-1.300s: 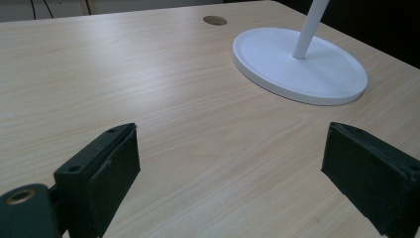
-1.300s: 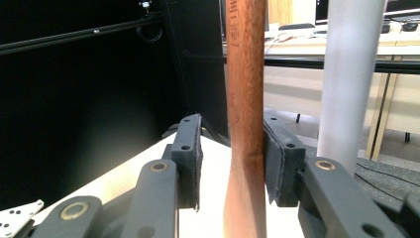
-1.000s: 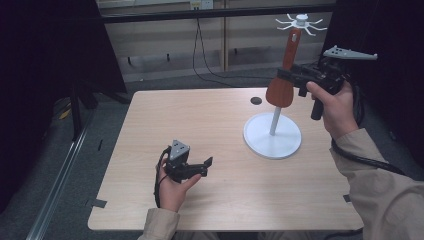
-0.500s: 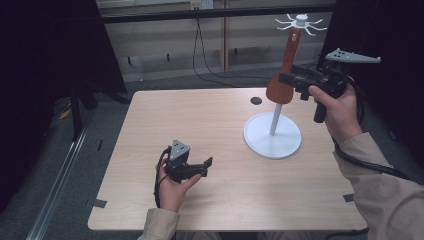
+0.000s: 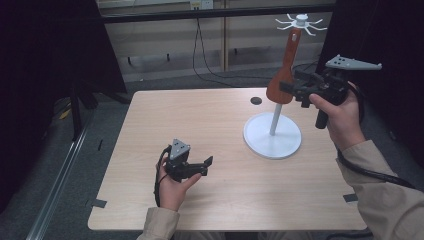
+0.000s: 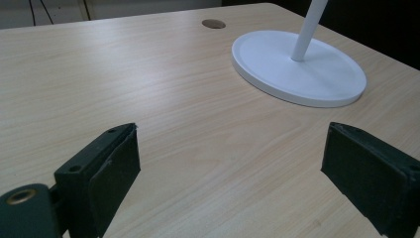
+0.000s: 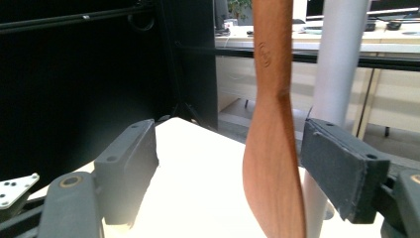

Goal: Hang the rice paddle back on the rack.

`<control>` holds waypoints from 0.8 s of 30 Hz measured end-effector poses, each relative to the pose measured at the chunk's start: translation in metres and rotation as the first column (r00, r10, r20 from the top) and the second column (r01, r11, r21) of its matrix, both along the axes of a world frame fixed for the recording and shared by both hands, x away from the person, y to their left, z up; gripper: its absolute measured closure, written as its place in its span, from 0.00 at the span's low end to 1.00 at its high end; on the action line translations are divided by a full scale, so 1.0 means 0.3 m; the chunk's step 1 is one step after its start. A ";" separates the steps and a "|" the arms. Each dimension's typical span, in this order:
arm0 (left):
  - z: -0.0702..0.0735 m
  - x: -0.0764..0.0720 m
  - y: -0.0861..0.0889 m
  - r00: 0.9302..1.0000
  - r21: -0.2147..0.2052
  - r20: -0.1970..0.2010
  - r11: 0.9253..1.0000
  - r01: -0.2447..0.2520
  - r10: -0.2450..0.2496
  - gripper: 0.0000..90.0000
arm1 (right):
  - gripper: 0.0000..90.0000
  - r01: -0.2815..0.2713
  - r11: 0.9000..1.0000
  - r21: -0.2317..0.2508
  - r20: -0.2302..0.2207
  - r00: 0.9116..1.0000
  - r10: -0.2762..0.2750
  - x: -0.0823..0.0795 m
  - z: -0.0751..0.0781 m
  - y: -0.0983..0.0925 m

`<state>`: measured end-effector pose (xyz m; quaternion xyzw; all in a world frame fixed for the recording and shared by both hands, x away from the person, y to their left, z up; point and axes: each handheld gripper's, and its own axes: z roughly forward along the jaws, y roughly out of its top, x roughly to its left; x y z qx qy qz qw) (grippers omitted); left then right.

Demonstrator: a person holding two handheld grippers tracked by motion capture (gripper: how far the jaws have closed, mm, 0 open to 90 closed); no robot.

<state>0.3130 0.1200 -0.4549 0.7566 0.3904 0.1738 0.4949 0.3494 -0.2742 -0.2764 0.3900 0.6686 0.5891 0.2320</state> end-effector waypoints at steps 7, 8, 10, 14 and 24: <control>-0.008 0.000 -0.009 1.000 0.003 -0.003 1.000 0.009 -0.009 0.09 | 0.17 0.014 1.000 -0.017 0.001 1.000 -0.014 -0.023 -0.022 -0.011; -0.009 0.000 -0.009 1.000 0.006 -0.007 1.000 0.009 -0.009 0.09 | 0.17 0.015 1.000 -0.013 -0.002 1.000 -0.015 -0.027 -0.024 -0.014; -0.011 0.000 -0.009 1.000 0.001 -0.008 1.000 0.007 -0.007 0.09 | 0.16 0.021 1.000 -0.018 0.002 1.000 -0.021 -0.033 -0.027 -0.020; -0.013 -0.001 -0.006 1.000 0.008 -0.012 1.000 0.005 -0.005 0.08 | 0.15 0.026 0.999 -0.028 0.004 1.000 -0.026 -0.044 -0.034 -0.030; -0.010 -0.004 -0.009 1.000 0.003 -0.010 1.000 0.009 -0.008 0.08 | 0.15 0.016 0.999 -0.030 -0.005 1.000 -0.016 -0.080 -0.086 -0.040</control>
